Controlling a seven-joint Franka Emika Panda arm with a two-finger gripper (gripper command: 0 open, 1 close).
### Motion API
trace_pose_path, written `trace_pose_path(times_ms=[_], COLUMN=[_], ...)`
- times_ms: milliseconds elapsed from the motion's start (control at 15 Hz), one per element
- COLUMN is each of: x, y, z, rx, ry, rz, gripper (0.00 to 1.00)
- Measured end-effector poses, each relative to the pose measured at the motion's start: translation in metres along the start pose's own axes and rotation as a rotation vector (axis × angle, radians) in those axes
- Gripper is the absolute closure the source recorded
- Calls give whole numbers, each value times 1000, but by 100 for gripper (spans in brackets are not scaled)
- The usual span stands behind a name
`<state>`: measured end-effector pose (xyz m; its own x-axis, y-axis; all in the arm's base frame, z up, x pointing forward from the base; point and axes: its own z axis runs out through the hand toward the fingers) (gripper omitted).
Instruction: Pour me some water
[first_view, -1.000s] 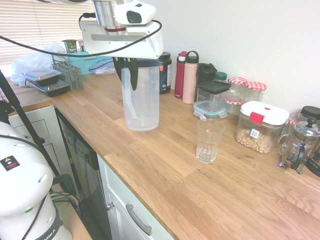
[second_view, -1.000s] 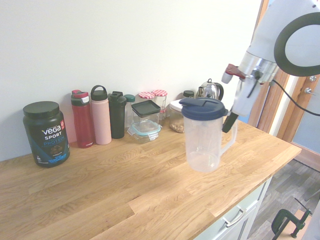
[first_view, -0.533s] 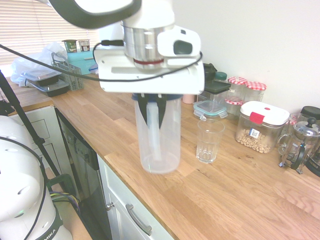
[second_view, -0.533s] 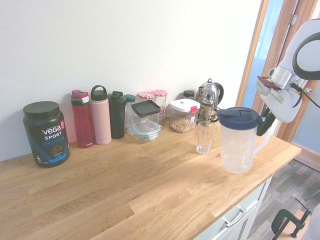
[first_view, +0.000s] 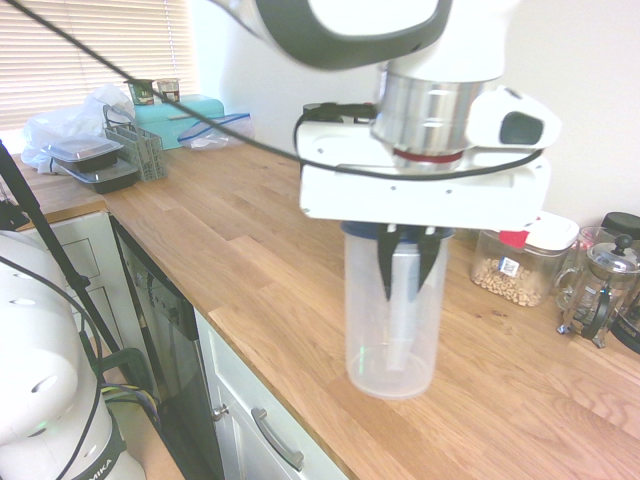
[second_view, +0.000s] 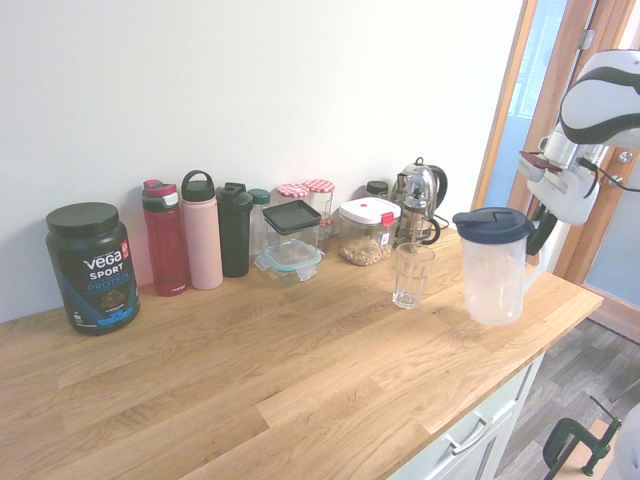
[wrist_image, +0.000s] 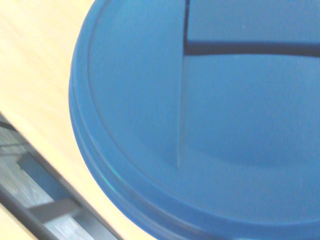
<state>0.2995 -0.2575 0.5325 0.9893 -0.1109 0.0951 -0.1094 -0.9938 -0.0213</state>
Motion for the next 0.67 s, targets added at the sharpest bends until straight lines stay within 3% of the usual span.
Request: trace_pose_path(times_ms=[133,333,533,667], x=[29,70,86,94], y=[-3,-22,-36,-50], z=[-18,-36,-46,-41], rx=[-59,-228,-404,-466], ry=[-28,-113,-205,-239], rz=[-22,-91,-140,-166], gripper=[100,100,100,100])
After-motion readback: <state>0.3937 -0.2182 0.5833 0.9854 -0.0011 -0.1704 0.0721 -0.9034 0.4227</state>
